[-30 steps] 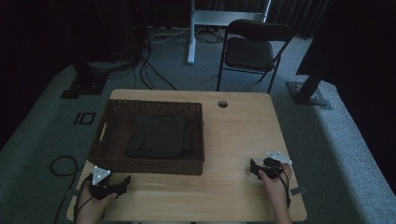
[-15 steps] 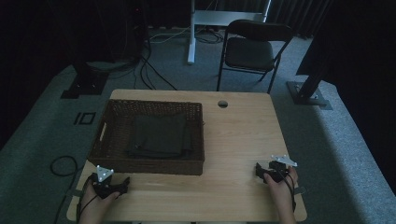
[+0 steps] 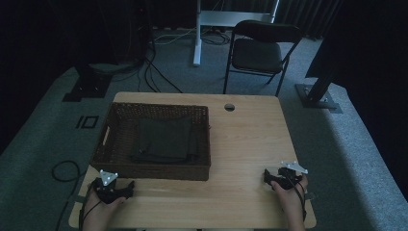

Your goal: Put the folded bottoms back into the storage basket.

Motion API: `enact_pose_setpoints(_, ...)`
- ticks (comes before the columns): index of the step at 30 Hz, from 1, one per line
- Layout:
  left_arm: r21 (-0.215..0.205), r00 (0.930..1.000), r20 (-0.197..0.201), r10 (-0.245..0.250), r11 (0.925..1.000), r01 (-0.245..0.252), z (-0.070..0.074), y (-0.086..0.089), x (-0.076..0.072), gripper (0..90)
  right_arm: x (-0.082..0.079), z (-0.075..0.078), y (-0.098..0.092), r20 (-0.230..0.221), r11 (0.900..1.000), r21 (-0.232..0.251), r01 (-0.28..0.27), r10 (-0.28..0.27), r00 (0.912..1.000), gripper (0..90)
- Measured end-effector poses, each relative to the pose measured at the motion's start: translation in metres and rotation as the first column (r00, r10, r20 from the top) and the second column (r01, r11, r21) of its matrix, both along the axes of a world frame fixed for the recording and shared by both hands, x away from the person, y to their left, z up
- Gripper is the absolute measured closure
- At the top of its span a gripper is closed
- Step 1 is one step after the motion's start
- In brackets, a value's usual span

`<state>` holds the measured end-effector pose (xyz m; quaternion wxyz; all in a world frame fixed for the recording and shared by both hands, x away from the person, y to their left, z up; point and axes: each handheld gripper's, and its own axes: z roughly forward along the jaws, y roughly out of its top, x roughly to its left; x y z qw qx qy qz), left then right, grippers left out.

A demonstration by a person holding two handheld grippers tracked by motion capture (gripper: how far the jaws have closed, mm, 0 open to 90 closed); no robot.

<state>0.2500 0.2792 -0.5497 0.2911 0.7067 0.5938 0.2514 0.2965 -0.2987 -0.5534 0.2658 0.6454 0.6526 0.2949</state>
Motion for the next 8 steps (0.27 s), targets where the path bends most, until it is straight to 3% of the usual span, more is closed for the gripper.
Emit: enact_pose_setpoints(8,0.001,1.0000,-0.003,-0.002,1.0000,0.002,0.0001,-0.0001,0.0000,14.3,0.0005,-0.0001,0.0023,-0.007,1.000,-0.018,-0.016,0.016,0.9998,12.2)
